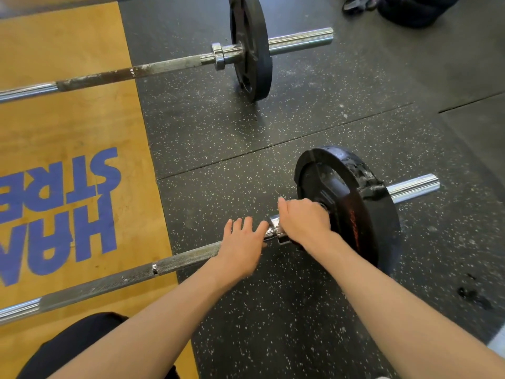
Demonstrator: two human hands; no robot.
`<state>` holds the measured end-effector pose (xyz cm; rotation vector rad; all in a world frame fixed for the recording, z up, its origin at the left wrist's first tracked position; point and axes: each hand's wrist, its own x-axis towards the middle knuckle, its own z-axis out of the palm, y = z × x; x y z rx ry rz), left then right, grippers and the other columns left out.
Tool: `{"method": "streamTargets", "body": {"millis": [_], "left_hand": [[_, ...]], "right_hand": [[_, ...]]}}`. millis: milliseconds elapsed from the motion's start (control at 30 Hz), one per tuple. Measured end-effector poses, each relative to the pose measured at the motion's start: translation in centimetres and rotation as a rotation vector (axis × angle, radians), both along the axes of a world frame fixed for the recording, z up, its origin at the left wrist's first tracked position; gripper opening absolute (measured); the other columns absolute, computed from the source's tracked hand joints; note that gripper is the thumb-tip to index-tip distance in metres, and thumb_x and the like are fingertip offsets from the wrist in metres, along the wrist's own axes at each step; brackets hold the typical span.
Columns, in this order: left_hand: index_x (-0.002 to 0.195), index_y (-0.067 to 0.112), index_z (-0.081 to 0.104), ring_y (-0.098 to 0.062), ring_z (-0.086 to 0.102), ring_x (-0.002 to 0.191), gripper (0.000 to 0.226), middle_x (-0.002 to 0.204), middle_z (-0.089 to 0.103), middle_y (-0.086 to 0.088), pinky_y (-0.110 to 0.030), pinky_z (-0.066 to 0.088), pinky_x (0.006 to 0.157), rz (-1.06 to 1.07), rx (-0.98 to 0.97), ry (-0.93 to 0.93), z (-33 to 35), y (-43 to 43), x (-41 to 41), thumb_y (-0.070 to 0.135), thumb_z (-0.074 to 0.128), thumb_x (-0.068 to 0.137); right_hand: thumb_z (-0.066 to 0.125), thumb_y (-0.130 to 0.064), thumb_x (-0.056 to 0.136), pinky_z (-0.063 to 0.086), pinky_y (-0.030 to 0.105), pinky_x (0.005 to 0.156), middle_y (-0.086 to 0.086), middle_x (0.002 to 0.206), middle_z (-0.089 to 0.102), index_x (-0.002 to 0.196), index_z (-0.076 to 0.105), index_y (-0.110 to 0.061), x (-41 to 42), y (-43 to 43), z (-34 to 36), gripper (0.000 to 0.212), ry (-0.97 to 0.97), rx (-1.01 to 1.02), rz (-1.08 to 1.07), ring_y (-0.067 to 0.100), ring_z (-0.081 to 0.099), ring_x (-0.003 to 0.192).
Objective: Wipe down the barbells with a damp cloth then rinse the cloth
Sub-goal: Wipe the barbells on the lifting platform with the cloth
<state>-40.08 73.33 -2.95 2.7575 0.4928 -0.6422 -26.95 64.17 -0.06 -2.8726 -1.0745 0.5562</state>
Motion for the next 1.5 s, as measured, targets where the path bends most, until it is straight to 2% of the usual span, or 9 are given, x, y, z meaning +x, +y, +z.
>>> {"method": "streamTargets", "body": {"millis": [200, 400, 600, 733, 967, 1067, 1233, 1367, 1500], "left_hand": [[0.149, 0.019, 0.025, -0.036, 0.034, 0.140, 0.047, 0.146, 0.037, -0.016, -0.051, 0.018, 0.122, -0.003, -0.001, 0.006, 0.1, 0.0, 0.1, 0.033, 0.043, 0.107], [0.151, 0.020, 0.021, -0.037, 0.030, 0.143, 0.050, 0.151, 0.033, -0.018, -0.051, 0.016, 0.122, 0.015, 0.010, 0.037, 0.1, -0.1, 0.3, 0.033, 0.043, 0.107], [0.151, 0.021, 0.020, -0.037, 0.029, 0.144, 0.052, 0.153, 0.032, -0.018, -0.053, 0.016, 0.122, 0.014, 0.012, 0.047, 0.2, -0.1, 0.3, 0.033, 0.044, 0.107], [0.153, 0.020, 0.018, -0.037, 0.027, 0.145, 0.055, 0.154, 0.030, -0.017, -0.054, 0.014, 0.122, 0.015, 0.031, 0.068, 0.3, -0.3, 0.4, 0.031, 0.046, 0.106], [0.158, 0.016, 0.008, -0.036, 0.023, 0.147, 0.077, 0.156, 0.025, -0.017, -0.054, 0.011, 0.123, -0.002, 0.051, 0.094, 0.6, -0.2, 0.5, 0.017, 0.056, 0.098], [0.159, 0.015, 0.004, -0.036, 0.021, 0.148, 0.085, 0.158, 0.022, -0.017, -0.053, 0.010, 0.124, -0.021, 0.055, 0.103, 0.5, -0.1, 0.4, 0.013, 0.060, 0.095], [0.153, 0.017, 0.019, -0.037, 0.026, 0.146, 0.060, 0.154, 0.029, -0.016, -0.055, 0.013, 0.123, -0.001, 0.015, 0.048, 0.1, -0.1, 0.3, 0.026, 0.052, 0.103], [0.147, 0.018, 0.026, -0.037, 0.029, 0.143, 0.046, 0.149, 0.034, -0.015, -0.054, 0.016, 0.122, 0.006, 0.012, 0.019, -0.1, -0.2, 0.2, 0.032, 0.043, 0.107], [0.149, 0.017, 0.023, -0.038, 0.025, 0.146, 0.048, 0.152, 0.031, -0.017, -0.055, 0.013, 0.123, 0.008, 0.003, 0.031, -0.1, 0.0, 0.3, 0.030, 0.043, 0.108]], "right_hand": [[0.012, -0.048, 0.103, 0.041, 0.040, 0.084, 0.017, 0.127, 0.064, 0.122, 0.067, -0.010, 1.1, 4.0, 0.4, 0.069, 0.220, -0.324, -0.061, 0.031, 0.058, 0.106], [0.032, -0.032, 0.104, 0.040, 0.034, 0.061, -0.001, 0.078, 0.064, 0.084, 0.066, -0.016, -1.1, 1.0, -1.3, 0.043, -0.051, 0.085, 0.023, 0.024, 0.062, 0.073], [0.049, -0.018, 0.105, 0.040, 0.038, 0.114, 0.003, 0.136, 0.062, 0.138, 0.059, -0.008, -4.9, -5.0, -4.9, 0.036, -0.150, 0.639, 0.127, 0.018, 0.055, 0.129], [0.061, -0.006, 0.098, 0.036, 0.041, 0.119, 0.006, 0.147, 0.056, 0.144, 0.054, -0.006, -6.2, -5.3, -5.4, 0.046, -0.188, 0.653, 0.147, 0.022, 0.046, 0.141], [0.045, -0.014, 0.096, 0.035, 0.034, 0.068, -0.002, 0.078, 0.057, 0.081, 0.055, -0.018, -1.7, 0.5, -1.1, 0.018, -0.024, 0.161, 0.295, 0.026, 0.060, 0.077], [0.048, -0.014, 0.095, 0.041, 0.035, 0.074, -0.001, 0.090, 0.066, 0.091, 0.065, -0.017, -2.2, 0.7, -1.2, 0.017, -0.029, 0.156, 0.267, 0.026, 0.064, 0.088], [0.056, -0.006, 0.098, 0.035, 0.040, 0.119, 0.005, 0.142, 0.059, 0.143, 0.055, -0.007, -4.4, -5.2, -3.7, 0.044, -0.143, 0.479, 0.272, 0.023, 0.049, 0.138], [0.052, -0.005, 0.095, 0.050, 0.040, 0.094, 0.003, 0.102, 0.066, 0.108, 0.066, -0.010, -1.0, -5.0, -3.1, 0.019, -0.194, 0.335, 0.114, 0.026, 0.062, 0.103], [0.042, -0.019, 0.100, 0.038, 0.036, 0.067, 0.001, 0.083, 0.056, 0.085, 0.059, -0.017, 0.9, -1.0, -0.4, 0.023, -0.052, -0.061, 0.073, 0.029, 0.062, 0.091]]}}
